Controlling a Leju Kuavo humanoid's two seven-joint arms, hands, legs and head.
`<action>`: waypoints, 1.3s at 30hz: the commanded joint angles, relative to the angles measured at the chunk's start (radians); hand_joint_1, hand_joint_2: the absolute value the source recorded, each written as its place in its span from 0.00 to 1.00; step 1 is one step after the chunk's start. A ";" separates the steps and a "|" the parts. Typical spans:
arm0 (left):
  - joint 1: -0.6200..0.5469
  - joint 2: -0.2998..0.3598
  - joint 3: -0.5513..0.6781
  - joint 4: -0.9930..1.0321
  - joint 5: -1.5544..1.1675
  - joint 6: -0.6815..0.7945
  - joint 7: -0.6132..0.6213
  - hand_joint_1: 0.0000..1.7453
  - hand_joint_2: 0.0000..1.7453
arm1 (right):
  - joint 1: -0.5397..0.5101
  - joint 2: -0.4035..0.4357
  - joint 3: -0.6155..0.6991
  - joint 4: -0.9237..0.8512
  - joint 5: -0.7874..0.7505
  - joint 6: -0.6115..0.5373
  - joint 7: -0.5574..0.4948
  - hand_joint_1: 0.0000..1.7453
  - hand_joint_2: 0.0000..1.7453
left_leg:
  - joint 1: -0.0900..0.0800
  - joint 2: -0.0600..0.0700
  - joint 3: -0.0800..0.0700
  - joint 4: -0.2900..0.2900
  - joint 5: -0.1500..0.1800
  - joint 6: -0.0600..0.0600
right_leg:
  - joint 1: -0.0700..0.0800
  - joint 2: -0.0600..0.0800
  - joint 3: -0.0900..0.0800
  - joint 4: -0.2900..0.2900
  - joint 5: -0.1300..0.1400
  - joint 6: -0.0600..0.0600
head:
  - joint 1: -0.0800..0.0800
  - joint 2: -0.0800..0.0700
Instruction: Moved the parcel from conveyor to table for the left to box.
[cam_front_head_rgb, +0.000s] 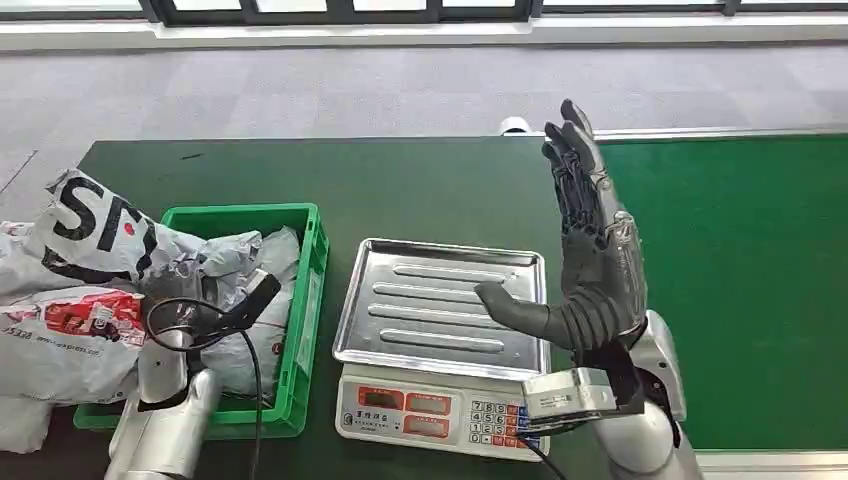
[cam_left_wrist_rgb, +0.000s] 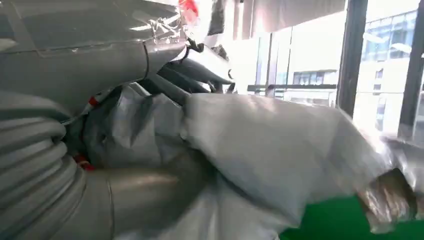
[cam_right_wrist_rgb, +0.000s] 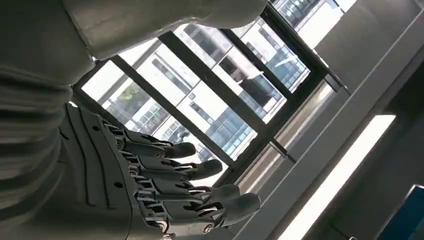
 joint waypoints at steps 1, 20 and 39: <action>-0.015 -0.085 0.110 -0.105 0.519 0.149 -0.232 0.00 0.00 | -0.040 0.005 0.045 0.093 0.015 -0.042 0.011 0.00 1.00 | 0.002 0.002 0.000 -0.003 0.002 -0.001 | 0.002 0.001 0.000 -0.005 0.003 0.000 | 0.000 0.000; 0.275 -0.161 -0.141 -0.614 1.449 0.066 -0.603 0.00 0.00 | 0.037 0.014 0.036 0.116 0.037 -0.141 -0.018 0.00 1.00 | 0.001 -0.001 0.000 -0.002 0.000 -0.001 | 0.001 -0.002 0.001 -0.004 0.000 0.000 | 0.000 0.000; 0.342 -0.106 -0.209 -0.735 1.674 -0.263 -0.632 0.00 0.00 | 0.099 -0.050 -0.013 0.091 -0.125 -0.162 -0.093 0.00 1.00 | 0.002 -0.001 0.000 -0.004 0.000 0.000 | 0.002 -0.002 0.002 -0.006 0.001 0.000 | 0.000 0.000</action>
